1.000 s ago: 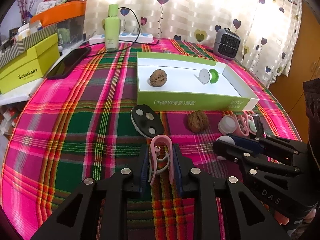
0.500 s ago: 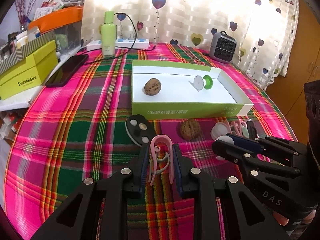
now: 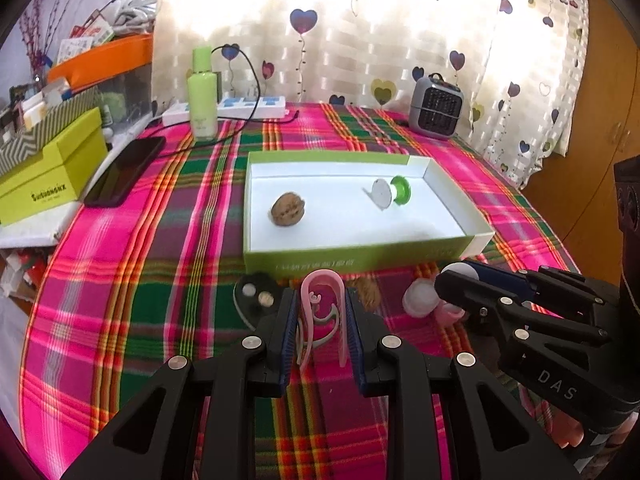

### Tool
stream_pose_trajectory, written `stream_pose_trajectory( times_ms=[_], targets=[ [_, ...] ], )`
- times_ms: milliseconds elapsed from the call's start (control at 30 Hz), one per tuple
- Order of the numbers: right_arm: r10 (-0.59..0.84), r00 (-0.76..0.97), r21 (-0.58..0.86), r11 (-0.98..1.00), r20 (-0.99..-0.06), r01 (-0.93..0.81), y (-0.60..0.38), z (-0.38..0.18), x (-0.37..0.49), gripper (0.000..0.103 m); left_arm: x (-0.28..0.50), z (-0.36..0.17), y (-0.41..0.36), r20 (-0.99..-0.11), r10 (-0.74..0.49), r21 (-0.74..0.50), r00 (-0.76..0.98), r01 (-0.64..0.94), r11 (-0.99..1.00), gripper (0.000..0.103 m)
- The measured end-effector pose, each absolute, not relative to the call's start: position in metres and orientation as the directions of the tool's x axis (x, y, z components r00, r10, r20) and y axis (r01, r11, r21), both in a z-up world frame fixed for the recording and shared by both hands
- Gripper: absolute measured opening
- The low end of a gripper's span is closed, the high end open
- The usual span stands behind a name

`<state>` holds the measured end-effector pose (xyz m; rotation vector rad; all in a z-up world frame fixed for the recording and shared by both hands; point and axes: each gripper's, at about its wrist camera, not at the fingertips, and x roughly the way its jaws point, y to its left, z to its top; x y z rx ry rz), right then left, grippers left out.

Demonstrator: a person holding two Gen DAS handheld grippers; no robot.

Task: Organize objects
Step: 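Close the right gripper on the white mushroom-shaped knob, then carry the pink clip and white knob over the box with both grippers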

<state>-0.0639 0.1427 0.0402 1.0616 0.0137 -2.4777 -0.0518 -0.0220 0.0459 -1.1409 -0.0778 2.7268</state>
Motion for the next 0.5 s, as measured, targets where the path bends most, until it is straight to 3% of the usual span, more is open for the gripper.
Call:
stream_pose_trajectory(
  times_ms=[500],
  targets=[
    [-0.344,-0.66,0.122,-0.925,-0.668,0.359,0.16,0.063,-0.107,0.023,-0.1,0.061,-0.015,-0.692,0.225,-0.148,-0.686,-0.17,-0.974,0.021]
  ],
)
